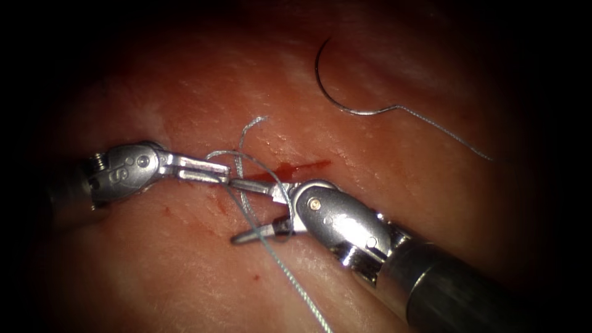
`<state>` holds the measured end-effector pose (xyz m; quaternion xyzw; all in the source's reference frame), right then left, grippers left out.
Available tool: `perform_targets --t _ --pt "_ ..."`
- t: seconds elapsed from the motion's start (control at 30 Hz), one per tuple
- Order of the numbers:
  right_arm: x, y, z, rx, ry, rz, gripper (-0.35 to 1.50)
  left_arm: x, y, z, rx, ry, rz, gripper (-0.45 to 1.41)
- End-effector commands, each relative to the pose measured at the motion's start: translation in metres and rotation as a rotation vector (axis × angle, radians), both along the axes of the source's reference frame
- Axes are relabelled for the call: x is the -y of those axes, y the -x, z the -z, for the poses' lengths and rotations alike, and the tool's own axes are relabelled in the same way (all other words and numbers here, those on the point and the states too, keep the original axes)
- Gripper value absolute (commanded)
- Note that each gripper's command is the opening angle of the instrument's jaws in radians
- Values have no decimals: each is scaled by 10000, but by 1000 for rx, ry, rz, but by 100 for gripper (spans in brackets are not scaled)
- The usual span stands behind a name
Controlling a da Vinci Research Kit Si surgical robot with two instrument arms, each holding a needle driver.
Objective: Wound Closure
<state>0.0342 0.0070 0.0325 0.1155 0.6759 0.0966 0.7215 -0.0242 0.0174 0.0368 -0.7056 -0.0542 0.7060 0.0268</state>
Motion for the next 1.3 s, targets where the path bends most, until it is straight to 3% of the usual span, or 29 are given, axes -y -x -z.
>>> perform_targets --t 0.03,0.57,0.63,1.07,1.3 --pt "-7 -5 -2 -17 1 -6 78 0 5 -7 7 -1 -7 -45" --pt "-19 -5 1 -190 -139 -50 74 20 14 -16 26 6 -48 -45" --pt "-21 -6 -2 -226 -233 -72 73 27 17 -19 27 7 -51 -45" --pt "-21 -6 -17 -131 -406 -257 67 41 28 -6 30 11 -78 -45" --pt "-22 4 -15 -66 -312 -199 73 47 24 5 41 10 -94 -45"
